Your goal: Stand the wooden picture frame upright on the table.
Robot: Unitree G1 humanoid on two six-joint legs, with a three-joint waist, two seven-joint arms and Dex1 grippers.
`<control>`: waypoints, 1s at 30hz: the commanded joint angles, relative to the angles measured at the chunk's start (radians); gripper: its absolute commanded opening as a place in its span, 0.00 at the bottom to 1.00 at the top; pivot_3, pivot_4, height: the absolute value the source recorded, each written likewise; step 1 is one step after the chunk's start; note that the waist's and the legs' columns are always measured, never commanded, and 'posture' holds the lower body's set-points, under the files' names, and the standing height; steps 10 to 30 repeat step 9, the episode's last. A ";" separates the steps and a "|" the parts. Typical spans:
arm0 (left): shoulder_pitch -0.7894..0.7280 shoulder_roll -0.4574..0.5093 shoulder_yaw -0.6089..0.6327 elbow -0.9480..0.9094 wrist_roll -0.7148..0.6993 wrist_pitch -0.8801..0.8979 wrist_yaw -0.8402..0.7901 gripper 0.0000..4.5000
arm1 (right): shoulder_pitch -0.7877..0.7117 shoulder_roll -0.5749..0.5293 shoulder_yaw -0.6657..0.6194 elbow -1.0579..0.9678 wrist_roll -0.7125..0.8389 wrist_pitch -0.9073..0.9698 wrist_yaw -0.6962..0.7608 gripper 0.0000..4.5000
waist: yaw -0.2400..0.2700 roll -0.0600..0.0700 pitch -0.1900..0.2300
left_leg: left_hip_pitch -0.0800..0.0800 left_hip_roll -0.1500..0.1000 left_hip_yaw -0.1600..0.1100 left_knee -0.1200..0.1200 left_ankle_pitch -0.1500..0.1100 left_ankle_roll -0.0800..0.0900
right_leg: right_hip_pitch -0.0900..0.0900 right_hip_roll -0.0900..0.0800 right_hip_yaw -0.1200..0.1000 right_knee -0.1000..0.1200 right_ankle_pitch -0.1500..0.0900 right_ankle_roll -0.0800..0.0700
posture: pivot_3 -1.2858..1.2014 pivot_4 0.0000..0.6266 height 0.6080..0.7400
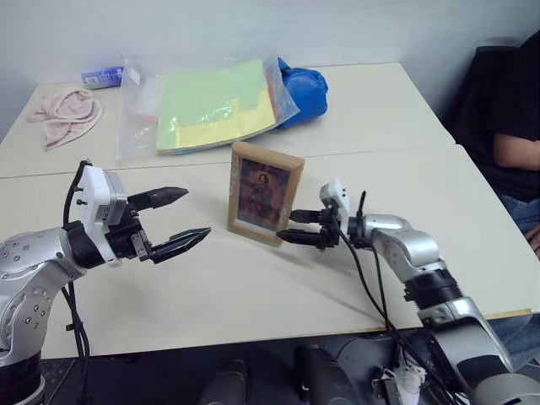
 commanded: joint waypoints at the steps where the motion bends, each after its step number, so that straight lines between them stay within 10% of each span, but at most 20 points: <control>1: -0.017 0.029 0.015 0.024 -0.020 -0.014 -0.022 1.00 | 0.030 -0.149 -0.098 -0.193 0.048 0.076 0.088 0.92 | 0.006 0.000 0.000 | 0.000 0.000 0.000 0.000 0.000 0.000 | 0.000 0.000 0.000 0.000 0.000 0.000 | 0.52 0.24 1.00; 8: -0.068 0.071 0.033 0.110 -0.013 -0.036 -0.044 1.00 | 0.051 -0.441 -0.317 -0.313 0.247 0.265 0.308 0.92 | 0.022 0.001 0.001 | 0.001 0.000 0.001 0.000 -0.001 0.001 | 0.001 0.000 0.000 -0.001 0.000 0.000 | 0.52 0.24 1.00; 30: -0.080 0.074 0.028 0.121 -0.002 -0.042 -0.036 1.00 | 0.057 -0.449 -0.328 -0.315 0.255 0.275 0.305 0.92 | 0.022 0.001 0.001 | 0.001 0.000 0.000 0.000 -0.001 0.001 | 0.001 0.000 0.000 -0.001 0.000 0.000 | 0.52 0.24 1.00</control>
